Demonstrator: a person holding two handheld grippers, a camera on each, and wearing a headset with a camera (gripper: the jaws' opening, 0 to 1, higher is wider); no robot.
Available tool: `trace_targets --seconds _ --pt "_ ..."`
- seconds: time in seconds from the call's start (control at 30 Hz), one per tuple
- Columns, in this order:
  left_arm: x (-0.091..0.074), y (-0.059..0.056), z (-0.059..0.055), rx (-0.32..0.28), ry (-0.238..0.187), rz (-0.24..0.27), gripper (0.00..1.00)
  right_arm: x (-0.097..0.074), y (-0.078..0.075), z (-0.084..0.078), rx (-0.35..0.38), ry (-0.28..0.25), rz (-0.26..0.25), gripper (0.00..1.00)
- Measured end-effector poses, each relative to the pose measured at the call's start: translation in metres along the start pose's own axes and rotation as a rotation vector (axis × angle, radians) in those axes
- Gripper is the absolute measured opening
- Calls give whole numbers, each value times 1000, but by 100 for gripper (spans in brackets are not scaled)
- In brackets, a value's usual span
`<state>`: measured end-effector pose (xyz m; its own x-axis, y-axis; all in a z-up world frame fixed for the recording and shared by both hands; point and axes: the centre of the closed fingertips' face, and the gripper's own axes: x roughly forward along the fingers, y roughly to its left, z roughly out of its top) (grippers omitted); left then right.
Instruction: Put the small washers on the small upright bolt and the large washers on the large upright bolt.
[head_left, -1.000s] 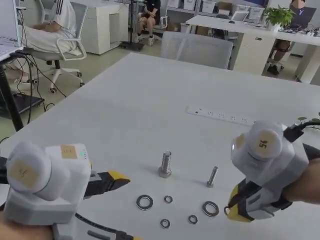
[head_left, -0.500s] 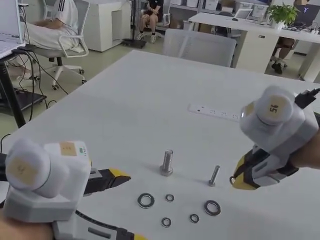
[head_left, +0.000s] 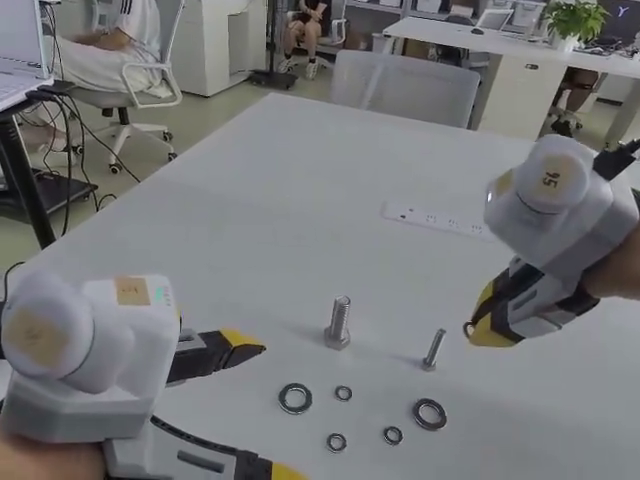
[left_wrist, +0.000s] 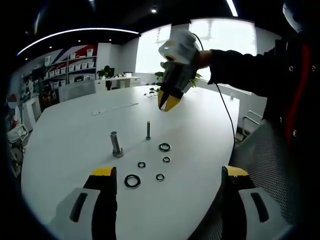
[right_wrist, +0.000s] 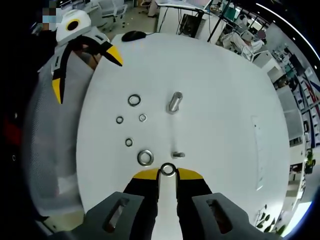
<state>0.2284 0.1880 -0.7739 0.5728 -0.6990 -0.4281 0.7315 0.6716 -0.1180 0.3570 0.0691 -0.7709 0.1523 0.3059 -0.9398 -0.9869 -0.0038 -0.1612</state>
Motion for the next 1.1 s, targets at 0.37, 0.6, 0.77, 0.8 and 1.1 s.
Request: trace_targets --seconds 0.37,0.6,0.77,0.8,1.1 --pt "-1 2 0 -6 -6 3 86 11 -14 4 -14 20 13 13" --pt "0 3 -2 -9 -2 0 86 21 -18 3 -13 30 36 13" --pt "0 3 -3 -12 1 -1 86 27 -20 2 -13 36 47 13" --pt "0 3 -3 -14 1 -2 86 28 -20 1 -14 39 49 13" --pt "2 4 -4 -19 6 2 86 38 -22 0 -23 52 70 13"
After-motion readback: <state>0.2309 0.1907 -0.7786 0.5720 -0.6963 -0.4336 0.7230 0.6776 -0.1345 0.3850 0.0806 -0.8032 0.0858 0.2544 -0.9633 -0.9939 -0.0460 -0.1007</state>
